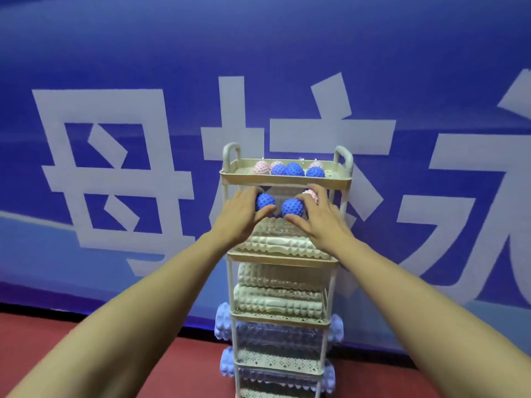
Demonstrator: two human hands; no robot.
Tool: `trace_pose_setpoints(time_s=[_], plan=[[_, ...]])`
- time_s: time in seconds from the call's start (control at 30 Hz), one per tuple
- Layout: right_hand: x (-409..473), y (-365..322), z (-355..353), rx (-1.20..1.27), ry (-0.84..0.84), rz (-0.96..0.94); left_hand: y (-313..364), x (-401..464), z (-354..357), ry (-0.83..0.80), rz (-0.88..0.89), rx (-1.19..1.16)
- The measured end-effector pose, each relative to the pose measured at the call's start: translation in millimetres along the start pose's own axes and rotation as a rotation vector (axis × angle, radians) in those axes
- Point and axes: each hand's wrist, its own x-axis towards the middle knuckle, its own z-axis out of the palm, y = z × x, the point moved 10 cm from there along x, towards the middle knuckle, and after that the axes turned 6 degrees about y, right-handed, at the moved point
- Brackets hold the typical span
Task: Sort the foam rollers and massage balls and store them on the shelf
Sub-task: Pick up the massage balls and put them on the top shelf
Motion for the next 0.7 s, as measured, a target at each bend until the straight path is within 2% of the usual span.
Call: trace_pose_setpoints(time_s=[0.13,0.33,0.53,0.63,0.7], plan=[[46,8,-33,0.014,0.107,-0.020,12,52,-22,0.123,0.036,0.020],[117,17,-53,-0.038,0.197,0.011,-3,126,-18,0.132,-0.044,0.098],[181,52,-28,-0.115,0.076,0.231,-41,165,6,0.039,-0.213,0.145],[199,70,-12,-0.092,0.004,0.351,-46,169,28,-0.112,-0.224,0.261],[204,81,0,-0.085,-0.059,0.419,-58,172,34,-0.154,-0.272,0.300]])
